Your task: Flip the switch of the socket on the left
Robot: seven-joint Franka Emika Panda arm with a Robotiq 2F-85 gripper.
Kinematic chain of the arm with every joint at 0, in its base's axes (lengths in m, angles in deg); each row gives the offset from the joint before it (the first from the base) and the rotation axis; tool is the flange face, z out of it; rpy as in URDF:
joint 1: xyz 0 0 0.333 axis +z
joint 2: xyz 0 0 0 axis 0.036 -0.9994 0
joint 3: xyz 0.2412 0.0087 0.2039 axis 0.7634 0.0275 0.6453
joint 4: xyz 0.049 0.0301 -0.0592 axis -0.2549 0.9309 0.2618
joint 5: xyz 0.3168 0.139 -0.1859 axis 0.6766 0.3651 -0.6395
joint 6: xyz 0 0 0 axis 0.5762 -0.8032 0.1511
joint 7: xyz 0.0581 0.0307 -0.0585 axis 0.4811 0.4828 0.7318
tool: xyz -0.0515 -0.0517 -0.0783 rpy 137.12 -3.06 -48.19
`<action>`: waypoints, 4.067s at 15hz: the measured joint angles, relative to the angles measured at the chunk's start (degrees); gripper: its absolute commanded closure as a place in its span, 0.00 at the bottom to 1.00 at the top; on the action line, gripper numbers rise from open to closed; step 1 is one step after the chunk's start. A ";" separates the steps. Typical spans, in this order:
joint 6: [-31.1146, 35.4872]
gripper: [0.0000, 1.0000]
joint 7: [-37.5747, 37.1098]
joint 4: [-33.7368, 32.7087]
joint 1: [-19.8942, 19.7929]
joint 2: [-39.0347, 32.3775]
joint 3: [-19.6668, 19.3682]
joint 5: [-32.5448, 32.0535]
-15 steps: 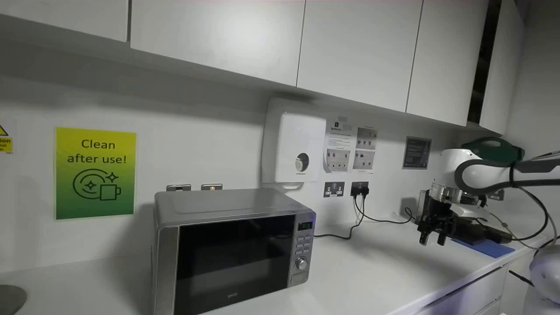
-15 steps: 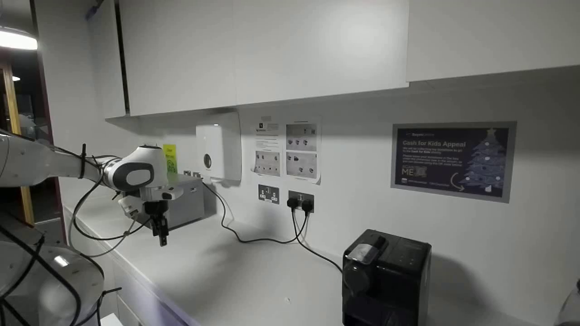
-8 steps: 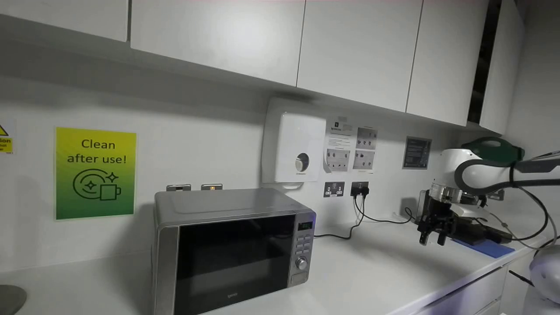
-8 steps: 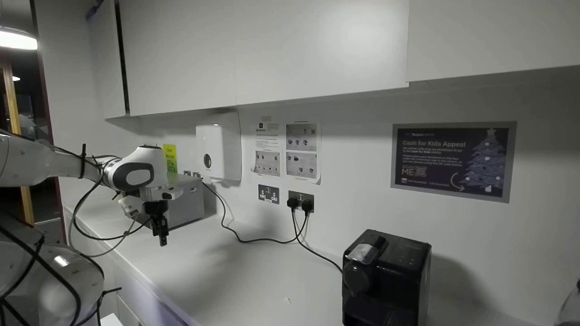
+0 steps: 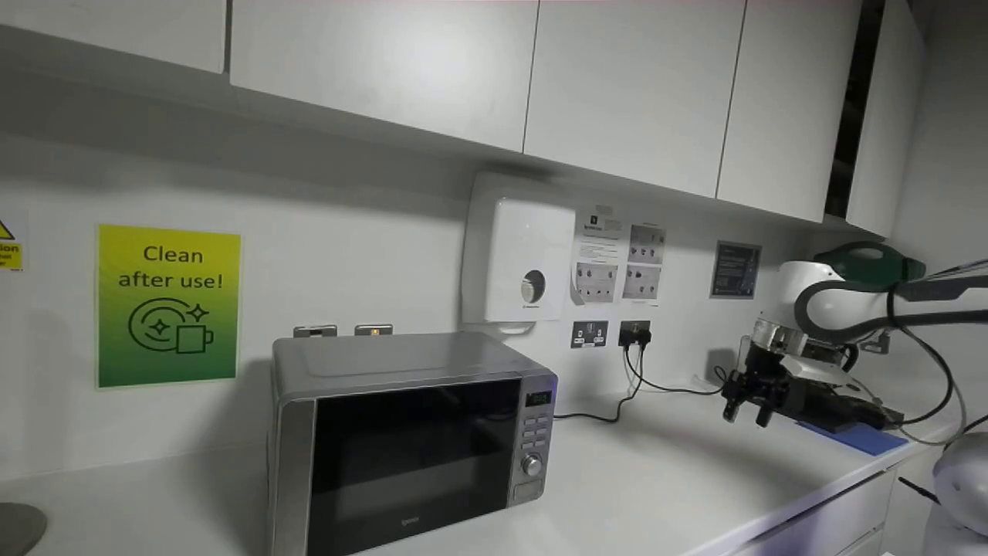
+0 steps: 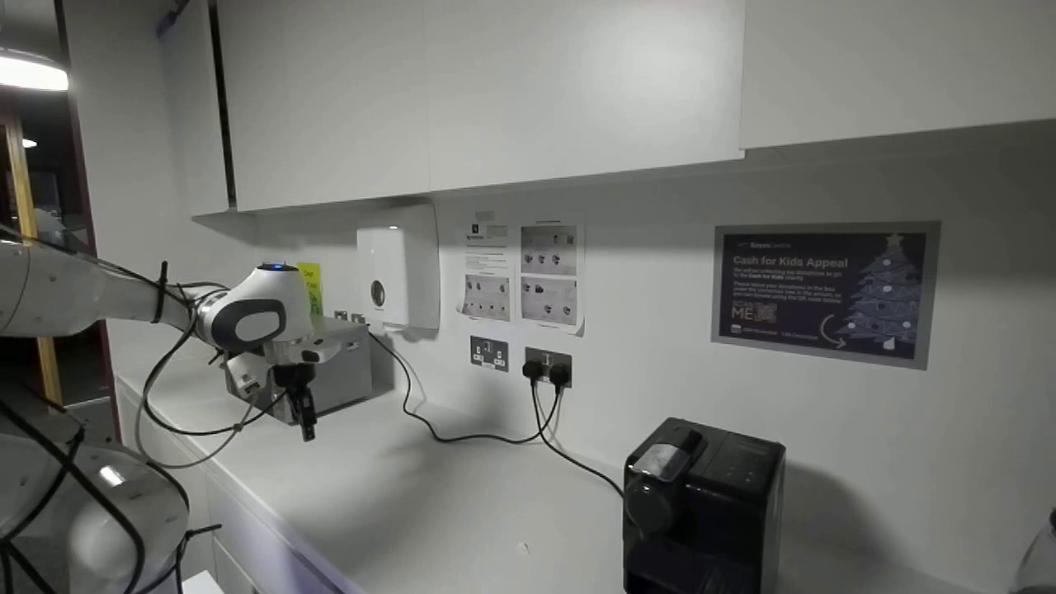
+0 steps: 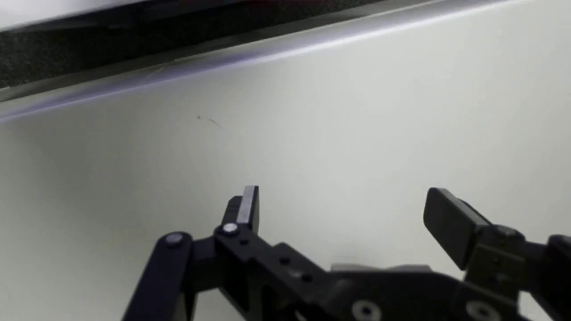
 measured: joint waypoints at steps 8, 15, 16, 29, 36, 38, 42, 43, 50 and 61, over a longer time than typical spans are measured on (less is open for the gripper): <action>17.17 0.00 -1.88 -2.79 -0.38 -12.81 0.64 2.17; 23.25 0.00 -6.73 -12.86 -0.50 -26.01 3.41 -0.33; 23.59 0.00 -7.93 -14.66 -0.77 -27.68 3.81 -1.54; 27.38 0.00 -24.69 -36.51 -4.21 -45.61 2.58 -18.12; 27.70 0.00 -26.99 -41.38 -4.06 -50.44 -1.27 -21.85; 29.37 0.00 -26.99 -42.17 -4.02 -51.32 -1.98 -21.90; 31.19 0.00 -26.97 -43.55 -3.80 -53.03 -2.83 -24.60; 31.18 0.00 -26.94 -43.86 -3.74 -53.48 -2.99 -25.81; 30.99 0.00 -26.25 -45.94 -2.60 -56.07 -4.56 -34.95; 34.09 0.00 -20.96 -40.73 -1.58 -55.62 -4.89 -27.60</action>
